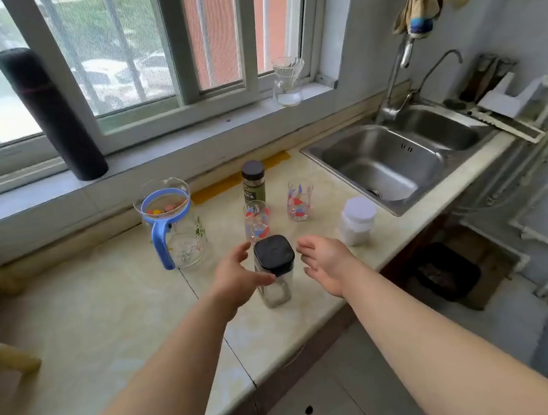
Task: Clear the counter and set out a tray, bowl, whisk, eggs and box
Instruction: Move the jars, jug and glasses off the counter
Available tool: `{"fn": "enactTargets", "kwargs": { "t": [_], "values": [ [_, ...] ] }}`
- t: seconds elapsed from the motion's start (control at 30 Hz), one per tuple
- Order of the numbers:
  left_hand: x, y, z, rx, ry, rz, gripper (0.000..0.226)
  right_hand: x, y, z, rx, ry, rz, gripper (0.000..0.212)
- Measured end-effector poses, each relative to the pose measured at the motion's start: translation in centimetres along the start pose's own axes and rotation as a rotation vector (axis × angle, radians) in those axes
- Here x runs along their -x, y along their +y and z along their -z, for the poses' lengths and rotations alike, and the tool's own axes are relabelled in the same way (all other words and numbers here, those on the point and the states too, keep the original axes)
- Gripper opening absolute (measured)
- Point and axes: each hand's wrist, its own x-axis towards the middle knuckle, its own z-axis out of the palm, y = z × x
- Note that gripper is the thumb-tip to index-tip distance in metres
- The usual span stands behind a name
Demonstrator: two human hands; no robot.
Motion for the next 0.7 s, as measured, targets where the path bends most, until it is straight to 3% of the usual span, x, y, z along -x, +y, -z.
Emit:
{"fn": "enactTargets", "kwargs": {
  "t": [0.2,0.3,0.5,0.7],
  "values": [
    [-1.1,0.2,-0.5,0.038,-0.012,-0.071,0.077,-0.6,-0.9,-0.5,0.017,-0.12,-0.068,0.024],
    [-1.3,0.8,-0.1,0.07,-0.035,-0.081,0.067,-0.9,-1.7,-0.5,0.084,-0.099,-0.07,0.029],
    [-2.4,5.1,2.8,0.1,-0.071,-0.171,0.074,-1.8,-6.3,-0.8,0.155,-0.108,0.087,0.029],
    [-4.4,11.2,6.9,0.1,-0.039,-0.265,0.054,-3.8,-12.2,-2.8,0.121,-0.118,0.261,0.025]
  ]
}}
